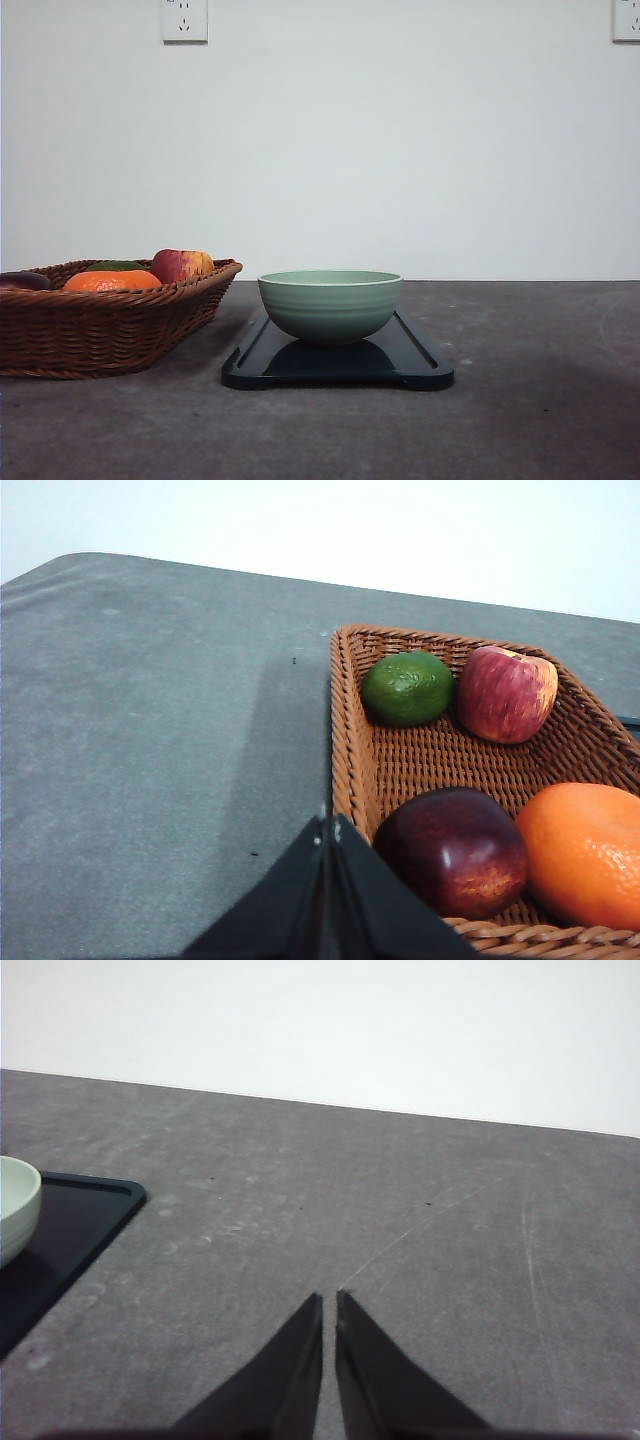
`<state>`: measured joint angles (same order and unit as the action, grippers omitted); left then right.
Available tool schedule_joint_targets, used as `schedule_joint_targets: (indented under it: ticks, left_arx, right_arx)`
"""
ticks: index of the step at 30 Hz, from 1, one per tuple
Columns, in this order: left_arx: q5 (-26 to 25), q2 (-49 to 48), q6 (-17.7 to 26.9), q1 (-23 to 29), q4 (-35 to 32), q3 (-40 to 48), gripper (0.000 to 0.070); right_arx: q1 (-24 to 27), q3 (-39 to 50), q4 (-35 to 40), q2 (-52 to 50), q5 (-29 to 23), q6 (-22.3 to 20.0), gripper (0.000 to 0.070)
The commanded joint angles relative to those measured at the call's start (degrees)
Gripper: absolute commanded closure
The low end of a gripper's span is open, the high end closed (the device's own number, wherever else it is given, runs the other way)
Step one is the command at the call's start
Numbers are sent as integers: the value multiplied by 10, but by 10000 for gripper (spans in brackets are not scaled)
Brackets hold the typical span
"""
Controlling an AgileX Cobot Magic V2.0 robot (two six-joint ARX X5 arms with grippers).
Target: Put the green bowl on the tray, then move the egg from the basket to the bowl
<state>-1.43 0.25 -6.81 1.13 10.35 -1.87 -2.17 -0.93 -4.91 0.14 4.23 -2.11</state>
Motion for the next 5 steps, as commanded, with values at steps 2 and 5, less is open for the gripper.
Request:
schedule_joint_targets:
  ticks: [2,5]
  left_arx:
    - [0,-1,8,2,4,11,700]
    - [0,-1,8,2,4,11,700]
  right_arx:
    - [1,2,6,1,-2,6,683]
    - [1,2,6,1,-2,6,683]
